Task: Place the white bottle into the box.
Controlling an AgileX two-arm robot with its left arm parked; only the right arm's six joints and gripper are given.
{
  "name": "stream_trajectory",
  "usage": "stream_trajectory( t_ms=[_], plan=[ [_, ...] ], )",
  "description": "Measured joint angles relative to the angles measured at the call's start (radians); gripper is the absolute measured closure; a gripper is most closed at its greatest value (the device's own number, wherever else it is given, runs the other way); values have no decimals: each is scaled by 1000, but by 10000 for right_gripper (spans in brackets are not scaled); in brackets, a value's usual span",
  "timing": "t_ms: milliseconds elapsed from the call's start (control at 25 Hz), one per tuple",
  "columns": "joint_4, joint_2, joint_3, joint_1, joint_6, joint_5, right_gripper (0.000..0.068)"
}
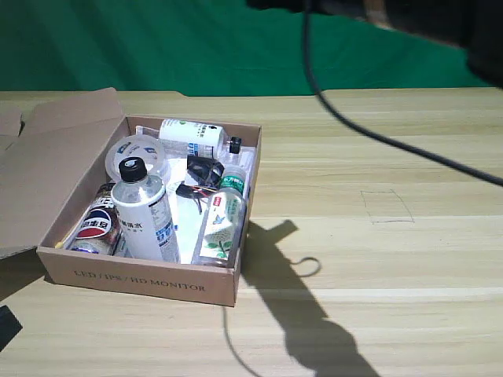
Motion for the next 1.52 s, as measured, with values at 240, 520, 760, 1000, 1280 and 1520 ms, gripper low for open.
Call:
stream_trajectory(
  t_ms=[240,520,760,1000,1280,1520],
  plan=[
    [3,-232,206,-261,-2,18,680],
    [3,-537,507,-471,-7,28,680],
    [3,-766,778,-502,-8,33,680],
    [4,-851,989,-502,4,32,680],
    [8,-851,1019,-502,49,85,680],
    [9,-851,1019,-498,57,85,680]
  ],
)
